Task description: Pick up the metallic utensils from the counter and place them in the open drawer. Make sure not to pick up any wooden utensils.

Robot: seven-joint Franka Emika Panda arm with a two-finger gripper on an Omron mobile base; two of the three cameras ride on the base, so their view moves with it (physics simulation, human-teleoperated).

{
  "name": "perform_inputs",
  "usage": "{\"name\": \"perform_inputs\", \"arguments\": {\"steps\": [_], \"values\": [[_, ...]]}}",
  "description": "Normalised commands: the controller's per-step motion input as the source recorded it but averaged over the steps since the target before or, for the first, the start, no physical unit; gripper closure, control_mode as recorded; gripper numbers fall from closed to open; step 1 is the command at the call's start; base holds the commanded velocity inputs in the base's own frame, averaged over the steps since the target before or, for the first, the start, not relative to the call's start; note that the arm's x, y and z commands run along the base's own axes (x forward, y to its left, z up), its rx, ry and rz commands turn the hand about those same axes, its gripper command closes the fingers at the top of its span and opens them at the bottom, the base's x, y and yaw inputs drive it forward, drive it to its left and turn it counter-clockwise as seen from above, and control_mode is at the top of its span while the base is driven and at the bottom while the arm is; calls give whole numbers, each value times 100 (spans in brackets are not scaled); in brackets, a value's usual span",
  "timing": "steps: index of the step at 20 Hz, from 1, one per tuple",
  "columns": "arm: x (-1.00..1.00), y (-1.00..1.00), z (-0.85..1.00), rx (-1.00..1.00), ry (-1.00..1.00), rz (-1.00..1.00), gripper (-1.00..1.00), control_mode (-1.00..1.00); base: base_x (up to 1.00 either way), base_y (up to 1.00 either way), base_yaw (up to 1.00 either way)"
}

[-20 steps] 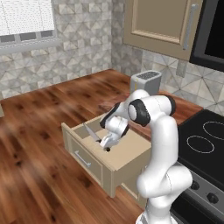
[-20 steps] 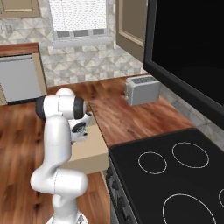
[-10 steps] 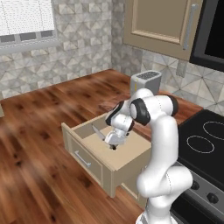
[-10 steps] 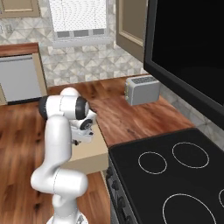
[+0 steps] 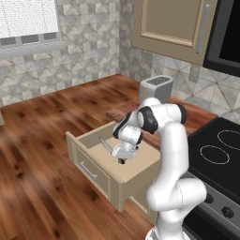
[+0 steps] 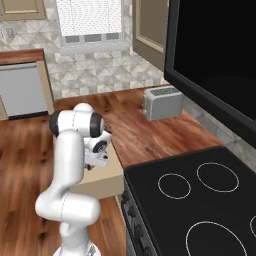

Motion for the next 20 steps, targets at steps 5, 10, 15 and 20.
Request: {"name": "perform_inputs", "arguments": {"steps": [5, 10, 15, 20], "values": [[0, 1, -10, -3, 0, -2, 100, -100, 0, 0, 0], [0, 0, 8, -3, 0, 0, -100, -100, 0, 0, 0], [0, 0, 21, -8, 2, 0, -100, -100, 0, 0, 0], [-2, 0, 42, -7, 0, 0, -100, -100, 0, 0, 0]]}}
